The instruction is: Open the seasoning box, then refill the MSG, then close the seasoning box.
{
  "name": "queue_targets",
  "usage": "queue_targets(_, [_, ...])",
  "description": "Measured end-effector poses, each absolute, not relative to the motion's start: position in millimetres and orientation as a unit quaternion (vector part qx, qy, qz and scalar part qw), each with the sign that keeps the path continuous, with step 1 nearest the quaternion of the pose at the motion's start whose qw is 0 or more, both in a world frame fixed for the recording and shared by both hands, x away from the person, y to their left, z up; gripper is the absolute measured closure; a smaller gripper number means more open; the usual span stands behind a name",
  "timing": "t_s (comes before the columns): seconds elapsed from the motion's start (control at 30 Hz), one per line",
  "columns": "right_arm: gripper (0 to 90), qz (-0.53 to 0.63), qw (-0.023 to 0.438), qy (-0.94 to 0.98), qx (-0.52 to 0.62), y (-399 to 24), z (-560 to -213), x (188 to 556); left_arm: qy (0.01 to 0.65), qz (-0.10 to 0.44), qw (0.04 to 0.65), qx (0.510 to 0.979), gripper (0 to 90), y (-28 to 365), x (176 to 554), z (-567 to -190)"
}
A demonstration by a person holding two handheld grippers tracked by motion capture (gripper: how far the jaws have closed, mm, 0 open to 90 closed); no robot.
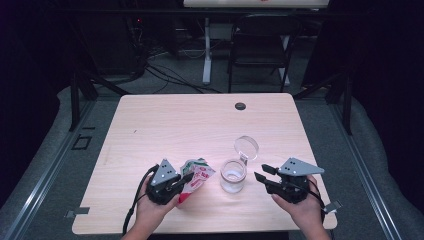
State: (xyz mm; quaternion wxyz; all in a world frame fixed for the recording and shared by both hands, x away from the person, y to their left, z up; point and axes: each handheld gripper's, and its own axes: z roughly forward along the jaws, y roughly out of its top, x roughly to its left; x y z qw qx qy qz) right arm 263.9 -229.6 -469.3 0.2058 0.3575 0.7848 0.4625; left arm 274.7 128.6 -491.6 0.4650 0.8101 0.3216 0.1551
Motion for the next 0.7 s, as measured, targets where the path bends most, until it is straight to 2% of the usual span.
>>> queue_targets(0.1, [63.6,0.477,0.189,0.792,0.331,-216,-457,266,0.324,0.154,0.467,0.808,90.0,129,273,-494])
queue_targets(0.47, [66.0,0.466,0.160,0.828,0.266,-170,-453,284,0.325,0.154,0.470,0.806,89.6,128,269,-496])
queue_targets(0.63, [64.7,0.465,0.149,0.836,0.250,-158,-455,290,0.322,0.157,0.468,0.808,89.4,125,266,-498])
queue_targets(0.7, [61.3,0.465,0.145,0.840,0.240,-150,-456,292,0.322,0.159,0.467,0.808,89.2,124,266,-498])
